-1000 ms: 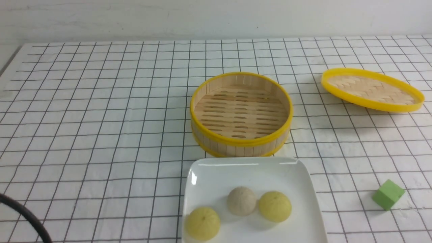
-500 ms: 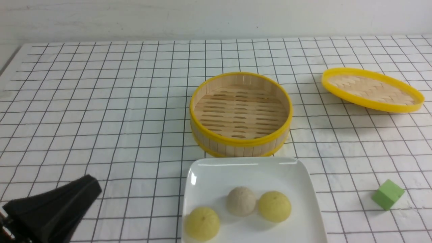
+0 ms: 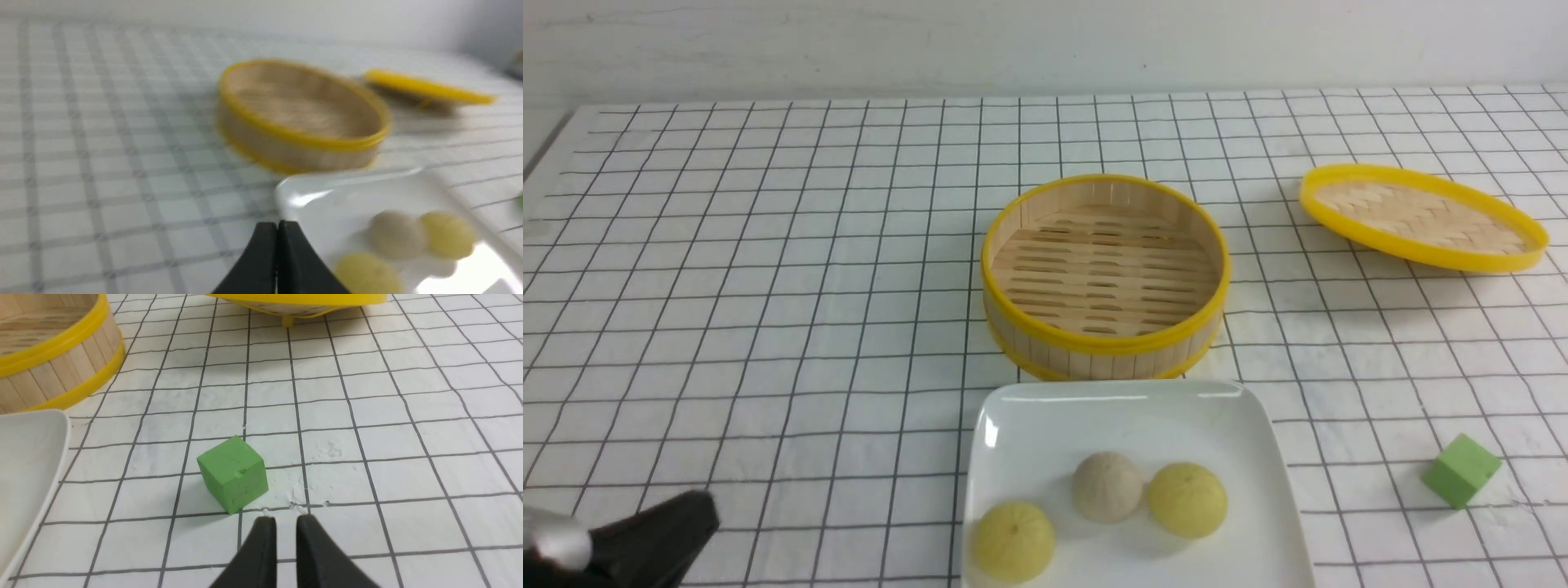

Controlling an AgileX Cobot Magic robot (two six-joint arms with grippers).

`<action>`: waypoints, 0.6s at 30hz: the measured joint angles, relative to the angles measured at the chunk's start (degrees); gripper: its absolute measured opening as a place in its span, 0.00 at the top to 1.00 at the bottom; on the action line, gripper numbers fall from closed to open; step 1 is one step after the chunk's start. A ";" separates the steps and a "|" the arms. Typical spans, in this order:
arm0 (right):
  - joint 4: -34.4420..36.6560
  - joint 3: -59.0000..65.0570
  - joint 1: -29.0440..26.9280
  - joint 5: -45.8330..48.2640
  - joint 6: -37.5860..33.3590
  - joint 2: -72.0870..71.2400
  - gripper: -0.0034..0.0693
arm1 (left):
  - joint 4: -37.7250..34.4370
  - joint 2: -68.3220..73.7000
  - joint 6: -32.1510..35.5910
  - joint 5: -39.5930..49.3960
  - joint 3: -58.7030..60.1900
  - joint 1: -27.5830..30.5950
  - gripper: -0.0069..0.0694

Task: Put the steamed buns into the plate on the white-black tablecloth.

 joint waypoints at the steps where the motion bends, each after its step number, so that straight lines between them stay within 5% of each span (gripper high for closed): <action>1: 0.00 0.00 0.00 0.00 0.00 0.00 0.82 | -5.48 -0.70 6.74 3.16 0.21 2.67 0.87; 2: 0.00 0.00 0.00 0.00 0.00 0.00 0.82 | -6.36 -0.70 7.73 3.16 0.32 3.15 0.87; 5: 0.00 0.00 0.00 0.00 0.00 0.00 0.81 | -21.11 -5.67 26.74 -0.97 2.76 13.34 0.87; 10: 0.00 0.00 0.00 0.00 0.00 0.00 0.80 | -30.14 -11.48 43.45 -9.20 8.91 27.07 0.86; 15: -0.01 0.00 0.00 0.00 -0.06 0.00 0.80 | -29.53 -15.27 43.34 -8.73 11.78 38.40 0.86; 18: -0.01 0.00 0.00 0.00 -0.18 0.00 0.79 | -28.64 -16.65 42.91 -6.82 11.78 39.09 0.86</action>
